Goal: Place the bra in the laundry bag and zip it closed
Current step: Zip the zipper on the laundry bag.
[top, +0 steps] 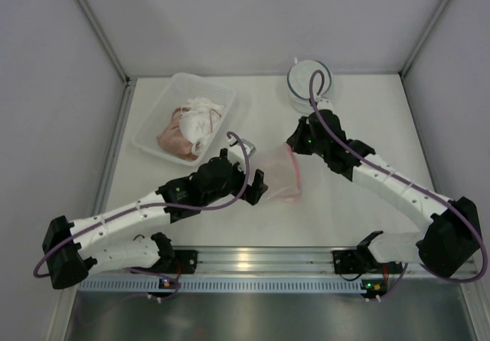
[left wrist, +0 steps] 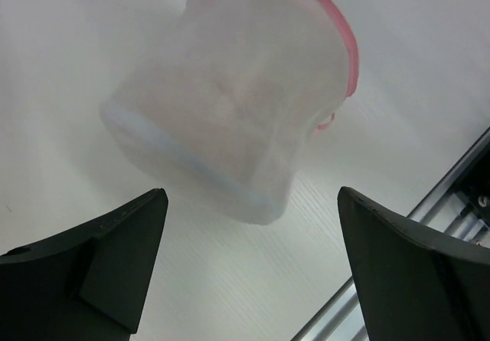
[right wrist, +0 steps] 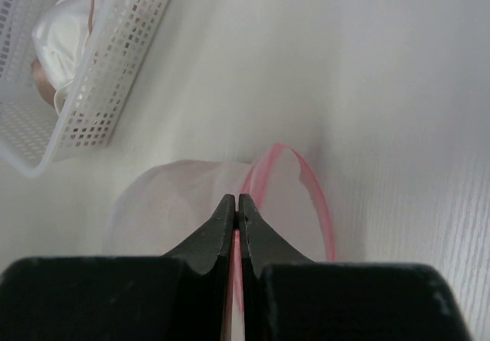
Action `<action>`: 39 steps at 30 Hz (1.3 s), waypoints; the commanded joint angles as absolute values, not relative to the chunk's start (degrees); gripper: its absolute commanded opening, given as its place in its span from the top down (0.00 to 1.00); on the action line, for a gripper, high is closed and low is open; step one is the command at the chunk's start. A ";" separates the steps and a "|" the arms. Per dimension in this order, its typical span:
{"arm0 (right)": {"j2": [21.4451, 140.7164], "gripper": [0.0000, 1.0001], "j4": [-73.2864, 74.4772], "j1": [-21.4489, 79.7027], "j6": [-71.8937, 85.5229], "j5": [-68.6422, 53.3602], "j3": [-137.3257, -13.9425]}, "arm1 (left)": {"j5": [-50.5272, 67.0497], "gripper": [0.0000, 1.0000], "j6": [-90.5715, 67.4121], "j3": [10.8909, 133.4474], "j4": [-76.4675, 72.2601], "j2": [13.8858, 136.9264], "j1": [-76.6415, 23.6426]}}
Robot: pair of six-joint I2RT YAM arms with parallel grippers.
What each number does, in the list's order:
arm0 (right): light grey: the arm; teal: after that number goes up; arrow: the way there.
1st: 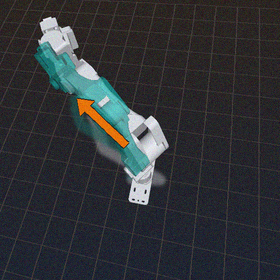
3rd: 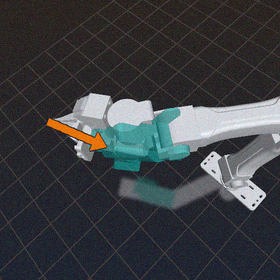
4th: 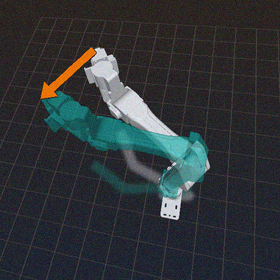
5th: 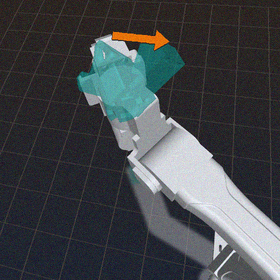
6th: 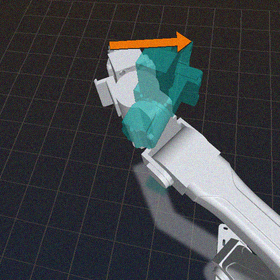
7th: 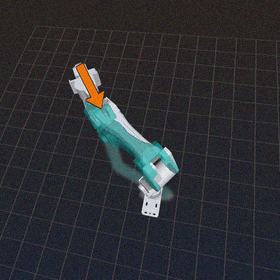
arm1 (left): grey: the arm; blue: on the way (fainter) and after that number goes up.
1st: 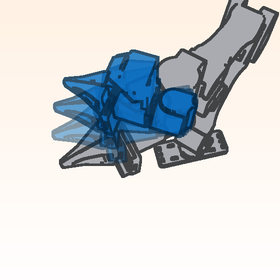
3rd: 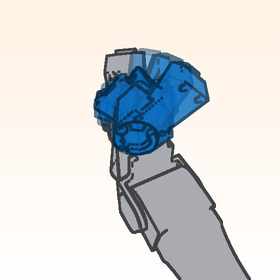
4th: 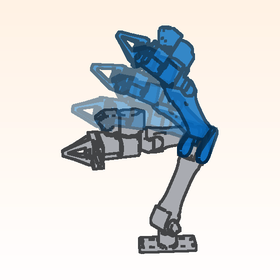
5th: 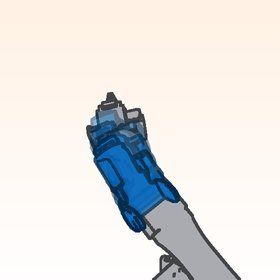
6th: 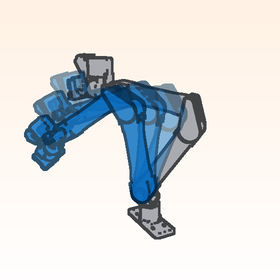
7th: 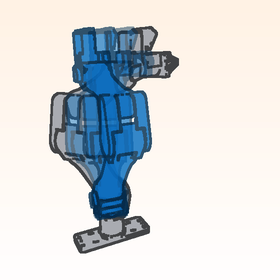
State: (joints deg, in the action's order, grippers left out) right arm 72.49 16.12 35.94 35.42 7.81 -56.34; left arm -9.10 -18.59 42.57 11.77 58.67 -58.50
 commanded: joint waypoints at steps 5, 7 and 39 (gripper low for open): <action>70.14 1.00 13.88 36.12 35.15 7.47 -58.27 | -12.76 0.02 -16.96 56.76 7.73 65.38 -56.78; 69.96 1.00 13.80 36.21 36.47 8.34 -57.92 | -11.08 0.02 -17.14 60.18 7.73 69.84 -56.69; 68.64 1.00 16.00 34.81 41.22 13.81 -54.58 | -41.72 0.12 -33.72 74.62 17.05 94.65 -70.40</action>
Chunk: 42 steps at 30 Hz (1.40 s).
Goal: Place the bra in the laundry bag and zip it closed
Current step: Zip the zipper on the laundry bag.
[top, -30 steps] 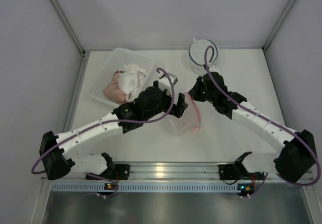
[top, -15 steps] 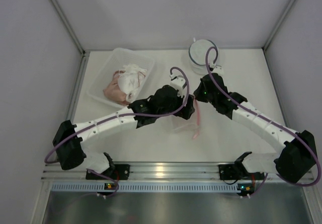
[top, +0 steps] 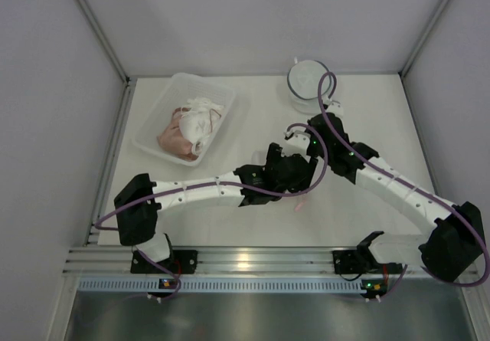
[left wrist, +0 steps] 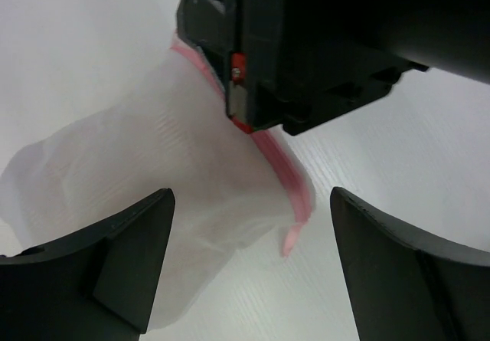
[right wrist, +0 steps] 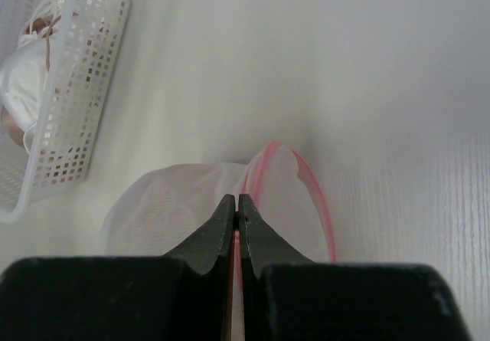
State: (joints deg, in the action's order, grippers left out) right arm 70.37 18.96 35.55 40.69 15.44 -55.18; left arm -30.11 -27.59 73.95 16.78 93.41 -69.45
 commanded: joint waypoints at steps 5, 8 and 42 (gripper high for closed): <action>68.82 1.00 15.38 34.37 41.39 13.01 -53.97 | -42.09 0.15 -37.53 75.76 14.52 98.69 -71.63; 68.82 1.00 14.42 34.02 41.75 12.13 -53.44 | -45.34 0.16 -39.02 74.62 11.70 99.23 -73.12; 69.79 1.00 8.79 31.38 41.66 11.16 -48.87 | -29.10 1.00 -25.92 29.97 -16.96 59.68 -74.18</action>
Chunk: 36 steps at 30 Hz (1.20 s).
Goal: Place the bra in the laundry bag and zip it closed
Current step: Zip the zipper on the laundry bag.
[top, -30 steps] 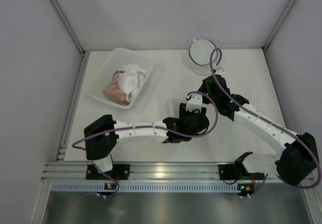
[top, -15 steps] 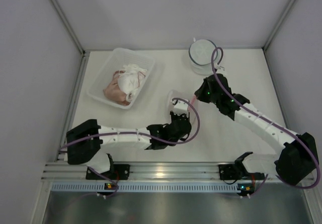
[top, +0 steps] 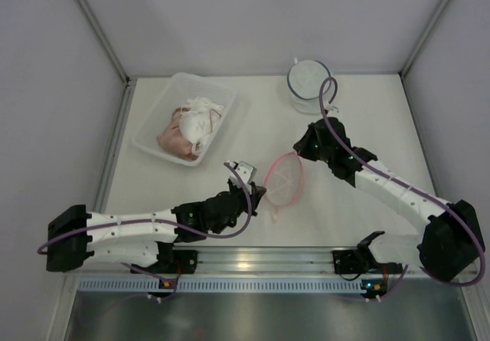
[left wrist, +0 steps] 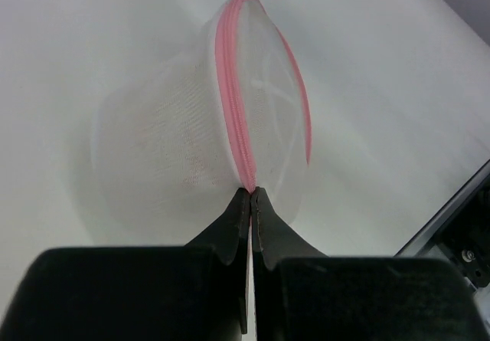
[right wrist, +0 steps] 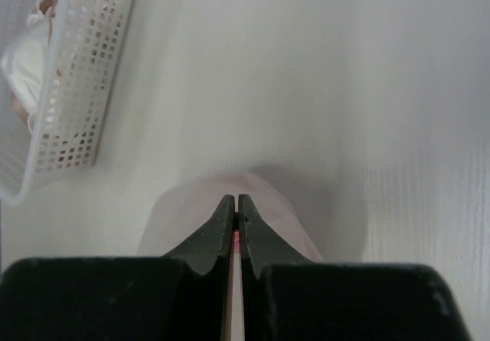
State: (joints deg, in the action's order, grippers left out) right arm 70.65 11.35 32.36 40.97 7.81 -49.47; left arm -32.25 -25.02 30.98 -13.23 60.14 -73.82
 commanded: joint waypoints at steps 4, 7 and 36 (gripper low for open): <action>68.64 1.00 9.49 31.46 41.14 11.34 -48.08 | -27.08 1.00 -26.11 30.67 -16.70 61.78 -74.36; 67.59 1.00 8.70 31.46 38.42 9.85 -48.43 | -26.10 0.87 -25.75 33.65 -14.51 63.45 -74.27; 61.00 1.00 1.67 32.34 35.77 3.60 -43.51 | 20.74 0.17 4.83 70.48 13.88 85.41 -46.76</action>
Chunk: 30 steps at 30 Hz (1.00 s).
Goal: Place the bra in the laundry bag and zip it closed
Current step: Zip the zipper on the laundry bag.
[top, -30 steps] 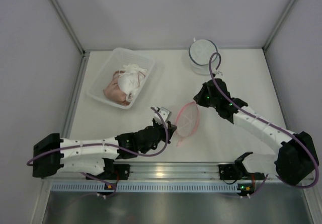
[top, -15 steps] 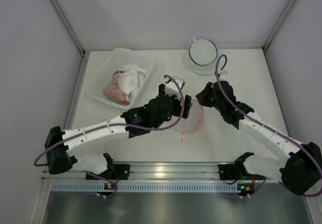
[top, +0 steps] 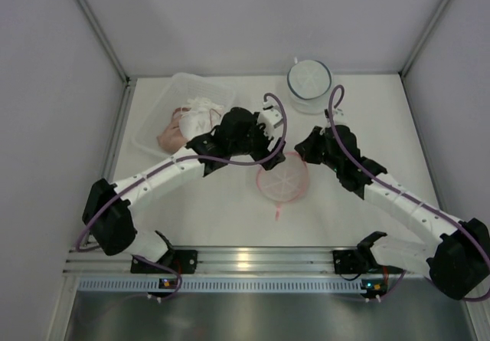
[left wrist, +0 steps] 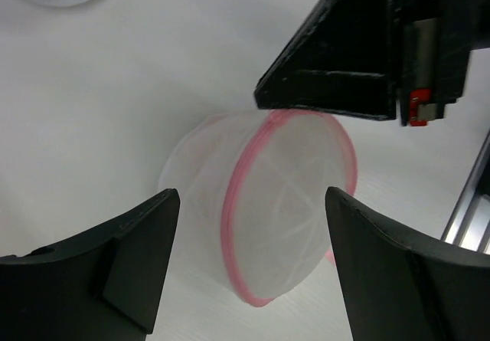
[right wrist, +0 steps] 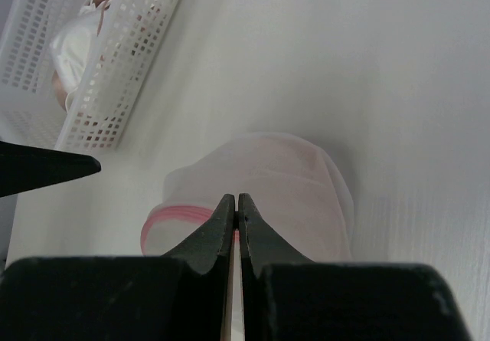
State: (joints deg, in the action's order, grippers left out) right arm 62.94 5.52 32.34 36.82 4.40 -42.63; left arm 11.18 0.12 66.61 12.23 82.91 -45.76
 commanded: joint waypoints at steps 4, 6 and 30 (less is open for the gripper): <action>61.00 1.00 1.93 32.34 36.21 3.52 -43.51 | 24.86 0.14 4.22 72.94 14.24 89.11 -46.49; 60.91 1.00 2.11 32.34 36.12 3.78 -43.51 | 25.84 0.07 4.22 73.30 14.15 90.87 -46.41; 61.26 1.00 9.31 32.26 37.00 16.69 -46.49 | 26.20 1.00 -10.17 53.04 -9.89 79.03 -41.92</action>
State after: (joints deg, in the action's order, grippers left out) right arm 62.17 8.95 32.58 37.52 8.73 -43.33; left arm 27.99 -3.73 59.46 3.22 88.25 -42.68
